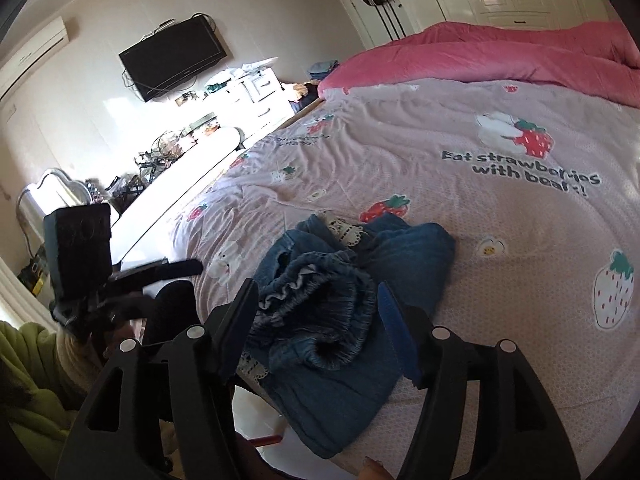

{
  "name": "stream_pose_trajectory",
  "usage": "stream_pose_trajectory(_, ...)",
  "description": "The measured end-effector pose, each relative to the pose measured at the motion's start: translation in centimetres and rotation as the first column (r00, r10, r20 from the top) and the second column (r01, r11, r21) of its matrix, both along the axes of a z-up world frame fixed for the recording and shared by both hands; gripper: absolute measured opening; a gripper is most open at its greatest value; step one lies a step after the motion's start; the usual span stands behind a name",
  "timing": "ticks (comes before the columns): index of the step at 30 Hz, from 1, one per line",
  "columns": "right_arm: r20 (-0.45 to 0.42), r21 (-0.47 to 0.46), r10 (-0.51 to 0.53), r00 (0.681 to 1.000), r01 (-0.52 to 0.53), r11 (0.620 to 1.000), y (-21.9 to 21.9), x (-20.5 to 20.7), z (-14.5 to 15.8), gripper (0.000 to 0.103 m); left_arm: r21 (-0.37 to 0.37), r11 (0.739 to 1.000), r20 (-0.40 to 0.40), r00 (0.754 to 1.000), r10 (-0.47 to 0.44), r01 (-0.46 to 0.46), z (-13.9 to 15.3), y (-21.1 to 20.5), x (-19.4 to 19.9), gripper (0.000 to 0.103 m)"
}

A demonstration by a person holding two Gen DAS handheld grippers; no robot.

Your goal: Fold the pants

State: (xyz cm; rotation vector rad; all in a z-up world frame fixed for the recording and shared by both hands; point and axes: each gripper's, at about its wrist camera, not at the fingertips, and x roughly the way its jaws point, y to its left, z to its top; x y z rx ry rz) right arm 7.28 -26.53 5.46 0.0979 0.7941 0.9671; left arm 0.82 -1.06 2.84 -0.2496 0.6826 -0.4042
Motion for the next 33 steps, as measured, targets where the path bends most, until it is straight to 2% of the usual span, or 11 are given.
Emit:
stream_pose_trajectory(2,0.029,-0.031,0.035,0.999,-0.034,0.999,1.4,-1.0,0.2,0.062,0.072,0.994,-0.040,0.996,0.085,-0.082,0.1,2.0,1.5,0.083)
stream_pose_trajectory(6,0.099,-0.133,0.129,0.987,-0.115,0.984,4.8,-4.4,0.2,0.064,0.089,0.985,-0.124,0.980,0.158,-0.148,-0.3,4.6,5.1,0.083)
stream_pose_trajectory(12,0.221,-0.296,0.259,0.940,-0.188,0.936,9.3,-7.9,0.1,0.060,0.088,0.995,-0.124,0.990,0.063,-0.052,0.2,2.7,7.4,0.083)
stream_pose_trajectory(14,0.225,-0.391,0.270,0.936,-0.167,0.905,11.0,-7.7,-1.0,0.049,0.047,0.999,-0.148,0.989,0.021,-0.014,-0.1,2.0,8.0,0.079)
stream_pose_trajectory(17,0.213,-0.470,0.264,0.941,-0.138,0.872,12.3,-6.8,-3.1,0.024,0.012,1.000,-0.197,0.980,-0.016,0.019,-1.4,0.9,9.3,0.063)
stream_pose_trajectory(18,0.208,-0.492,0.255,0.944,-0.124,0.862,12.5,-6.3,-3.8,0.005,0.012,1.000,-0.222,0.975,-0.025,0.028,-2.1,0.6,9.9,0.057)
stream_pose_trajectory(20,0.152,-0.446,0.220,0.964,-0.131,0.885,11.9,-5.5,-4.4,0.005,0.007,0.999,-0.261,0.965,-0.041,0.045,-3.3,0.1,10.7,0.051)
stream_pose_trajectory(23,0.131,-0.392,0.173,0.976,-0.109,0.913,9.5,-5.3,-3.6,0.004,0.045,0.998,-0.293,0.956,-0.024,0.038,-5.0,-0.2,11.8,0.050)
stream_pose_trajectory(28,0.063,-0.310,0.063,0.996,-0.040,0.950,4.3,-4.0,-4.2,0.005,0.067,0.997,-0.273,0.962,-0.017,0.037,-5.1,-0.3,12.3,0.052)
stream_pose_trajectory(31,0.007,-0.292,0.051,0.999,-0.047,0.955,4.2,-3.9,-6.5,0.007,0.097,0.995,-0.266,0.964,-0.011,0.038,-5.2,-1.0,12.4,0.053)
stream_pose_trajectory(33,0.001,-0.265,0.049,0.999,-0.047,0.963,4.6,-4.4,-6.4,0.009,0.116,0.993,-0.261,0.965,-0.006,0.038,-5.3,-1.2,12.4,0.054)
